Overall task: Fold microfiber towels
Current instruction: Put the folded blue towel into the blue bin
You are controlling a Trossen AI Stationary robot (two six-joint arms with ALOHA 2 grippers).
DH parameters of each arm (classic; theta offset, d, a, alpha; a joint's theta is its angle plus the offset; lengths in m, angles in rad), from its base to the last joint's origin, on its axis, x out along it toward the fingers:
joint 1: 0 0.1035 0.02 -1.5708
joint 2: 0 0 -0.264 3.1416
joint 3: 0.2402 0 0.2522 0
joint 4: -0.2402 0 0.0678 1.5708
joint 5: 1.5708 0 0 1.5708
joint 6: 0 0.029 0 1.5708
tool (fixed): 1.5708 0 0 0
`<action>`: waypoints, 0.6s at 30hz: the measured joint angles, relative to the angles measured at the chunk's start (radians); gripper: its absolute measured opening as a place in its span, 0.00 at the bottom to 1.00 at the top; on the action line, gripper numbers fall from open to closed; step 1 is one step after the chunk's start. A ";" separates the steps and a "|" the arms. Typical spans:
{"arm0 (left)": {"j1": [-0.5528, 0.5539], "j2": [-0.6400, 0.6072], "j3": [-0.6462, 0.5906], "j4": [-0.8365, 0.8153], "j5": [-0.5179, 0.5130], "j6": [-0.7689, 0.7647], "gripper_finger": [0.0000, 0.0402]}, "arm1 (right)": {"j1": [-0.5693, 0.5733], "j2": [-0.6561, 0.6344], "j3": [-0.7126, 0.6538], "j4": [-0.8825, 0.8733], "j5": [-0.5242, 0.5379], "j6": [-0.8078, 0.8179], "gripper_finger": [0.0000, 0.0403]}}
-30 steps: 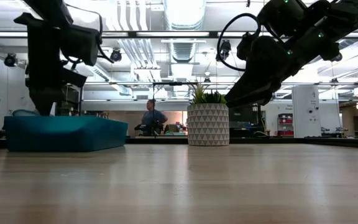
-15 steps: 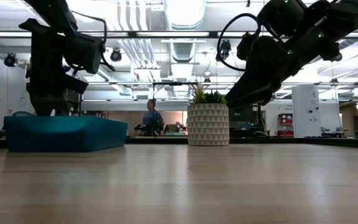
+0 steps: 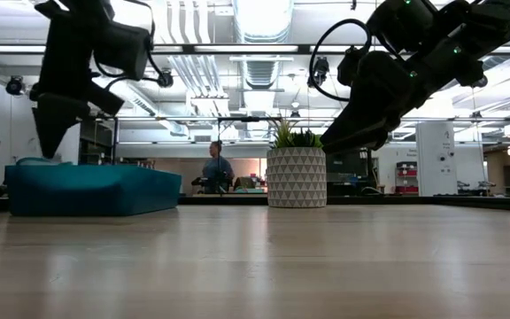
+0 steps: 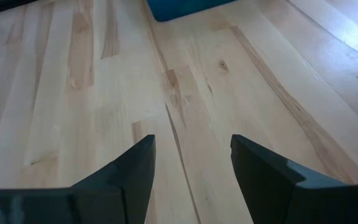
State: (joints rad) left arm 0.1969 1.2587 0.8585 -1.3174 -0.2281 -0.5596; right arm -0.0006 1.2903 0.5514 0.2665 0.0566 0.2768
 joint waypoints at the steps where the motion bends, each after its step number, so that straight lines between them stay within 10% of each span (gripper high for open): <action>1: -0.004 0.000 -0.006 -0.001 0.012 -0.008 0.02 | 0.000 0.000 0.000 0.000 0.000 0.000 0.49; 18: -0.051 0.056 -0.031 0.125 -0.019 -0.075 0.02 | 0.000 0.000 0.000 0.000 0.001 -0.045 0.49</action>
State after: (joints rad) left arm 0.1459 1.3145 0.8273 -1.1927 -0.2476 -0.6348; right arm -0.0006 1.2903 0.5514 0.2665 0.0578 0.2319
